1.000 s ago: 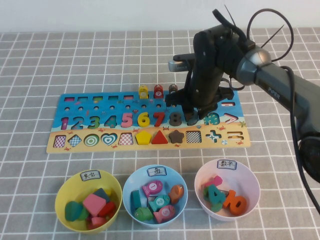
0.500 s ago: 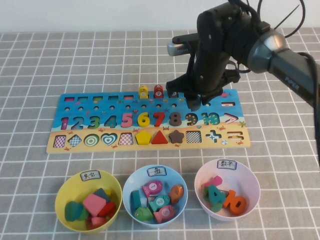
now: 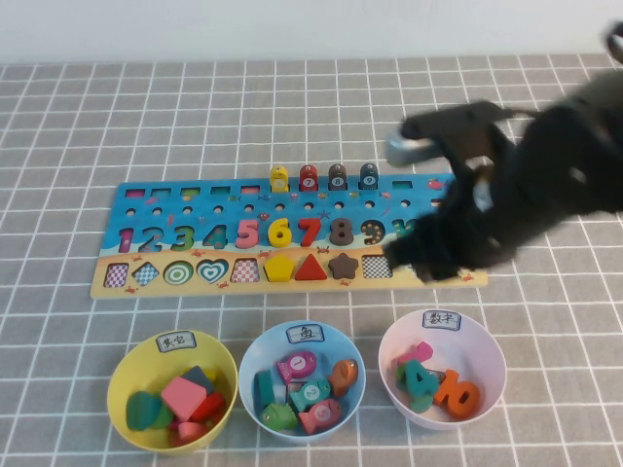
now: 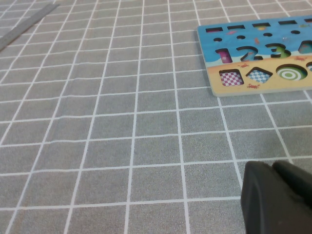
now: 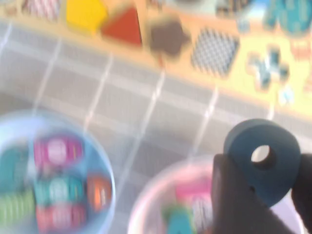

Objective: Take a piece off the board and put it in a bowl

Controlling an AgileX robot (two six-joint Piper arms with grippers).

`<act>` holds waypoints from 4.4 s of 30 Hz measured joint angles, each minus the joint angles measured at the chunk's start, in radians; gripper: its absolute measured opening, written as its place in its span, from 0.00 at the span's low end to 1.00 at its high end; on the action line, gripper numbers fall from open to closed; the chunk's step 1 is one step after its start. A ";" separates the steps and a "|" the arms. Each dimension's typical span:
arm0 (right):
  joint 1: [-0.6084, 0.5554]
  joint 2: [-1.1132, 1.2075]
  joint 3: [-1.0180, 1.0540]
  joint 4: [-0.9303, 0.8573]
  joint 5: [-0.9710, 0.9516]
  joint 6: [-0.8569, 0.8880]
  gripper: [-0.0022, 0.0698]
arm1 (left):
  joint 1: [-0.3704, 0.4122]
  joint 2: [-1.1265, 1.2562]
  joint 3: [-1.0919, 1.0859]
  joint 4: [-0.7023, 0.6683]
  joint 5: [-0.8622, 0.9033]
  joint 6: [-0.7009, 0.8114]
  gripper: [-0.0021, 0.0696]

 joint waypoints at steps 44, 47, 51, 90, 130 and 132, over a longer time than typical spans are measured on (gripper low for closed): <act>0.078 -0.237 0.503 0.075 -0.292 0.092 0.34 | 0.000 0.000 0.000 0.000 0.000 0.000 0.02; 0.078 -0.235 0.503 0.073 -0.316 0.092 0.34 | 0.000 0.000 0.000 0.000 0.000 0.000 0.02; 0.078 -0.233 0.503 0.071 -0.341 0.094 0.34 | 0.000 0.000 0.000 0.000 0.000 0.000 0.02; 0.078 -0.154 0.464 0.074 -0.295 0.091 0.44 | 0.000 0.000 0.000 0.000 0.000 0.000 0.02; -0.222 -0.827 0.744 -0.027 -0.211 -0.143 0.01 | 0.000 0.000 0.000 0.000 0.000 0.000 0.02; -0.310 -0.920 0.862 -0.039 -0.336 -0.143 0.01 | 0.000 0.000 0.000 0.000 0.000 0.000 0.02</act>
